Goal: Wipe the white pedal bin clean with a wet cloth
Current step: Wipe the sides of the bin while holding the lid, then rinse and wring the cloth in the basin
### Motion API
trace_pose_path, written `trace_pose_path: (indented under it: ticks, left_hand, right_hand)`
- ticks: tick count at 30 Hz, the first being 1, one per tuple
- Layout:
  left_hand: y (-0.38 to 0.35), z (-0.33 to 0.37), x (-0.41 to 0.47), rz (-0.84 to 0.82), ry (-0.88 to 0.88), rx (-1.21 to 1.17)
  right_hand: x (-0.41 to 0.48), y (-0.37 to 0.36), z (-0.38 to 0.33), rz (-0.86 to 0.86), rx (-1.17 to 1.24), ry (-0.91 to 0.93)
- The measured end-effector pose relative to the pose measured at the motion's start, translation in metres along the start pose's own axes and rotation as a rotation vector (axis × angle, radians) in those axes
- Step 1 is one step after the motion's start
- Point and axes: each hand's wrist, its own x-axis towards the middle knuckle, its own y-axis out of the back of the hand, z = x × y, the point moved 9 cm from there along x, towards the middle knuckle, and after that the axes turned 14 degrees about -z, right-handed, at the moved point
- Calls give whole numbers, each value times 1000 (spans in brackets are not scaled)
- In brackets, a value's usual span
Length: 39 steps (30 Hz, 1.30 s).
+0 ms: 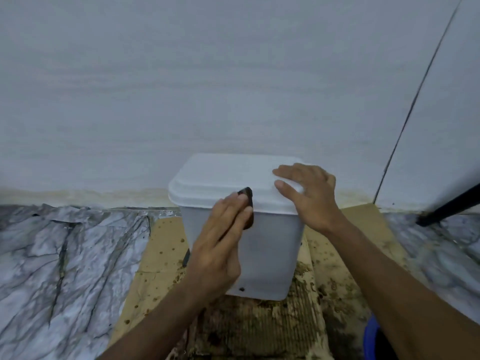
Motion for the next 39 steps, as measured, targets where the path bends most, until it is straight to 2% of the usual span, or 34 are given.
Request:
trace_pose_path:
  ticks: [2,3,6,8,10,13,16,19,22,25,27,31,34,39]
  left_hand:
    - [27,-10,20,90,151,-34]
    - [32,-14,29,70,228,-50]
    - [12,-27,46,-211,484,-96]
    - [-1,-29,46,-341,589,-37]
    - [-11,-22,52,-436,601,-43]
    - [-21,3,62,-516,510,-259]
    - [-15,21,64,-396,554,-502]
    - [-18,33,63,-307,663,-752]
    - [-32,62,69,-309,605,-921]
    - [-43,92,71,-345,576,-917]
    - [-48,111,70,-367,575,-896]
    - [-66,149,66,-535,540,-972]
    - [-74,166,68,-527,572,-1065]
    - [-95,189,70,-612,593,-855]
  right_hand:
    - [-18,-3,-6,6,58,-19]
    - [-26,-5,-10,2,69,-33]
    - [-46,-12,-25,-32,21,-62]
    - [-56,-19,-33,-86,-13,-51]
    - [-61,-21,-35,-135,46,-71]
    - [-63,-17,-38,-192,177,-119]
    - [-72,-10,-49,-206,305,-103]
    - [-90,10,-53,-89,538,-121]
    - [-113,35,-30,73,844,-275]
    - [-140,48,-12,54,1054,-436]
    - [-157,63,-2,83,1025,-464]
    - [-190,92,17,148,904,-477]
    - [-214,108,32,144,730,-488]
    - [-249,123,54,97,721,-523]
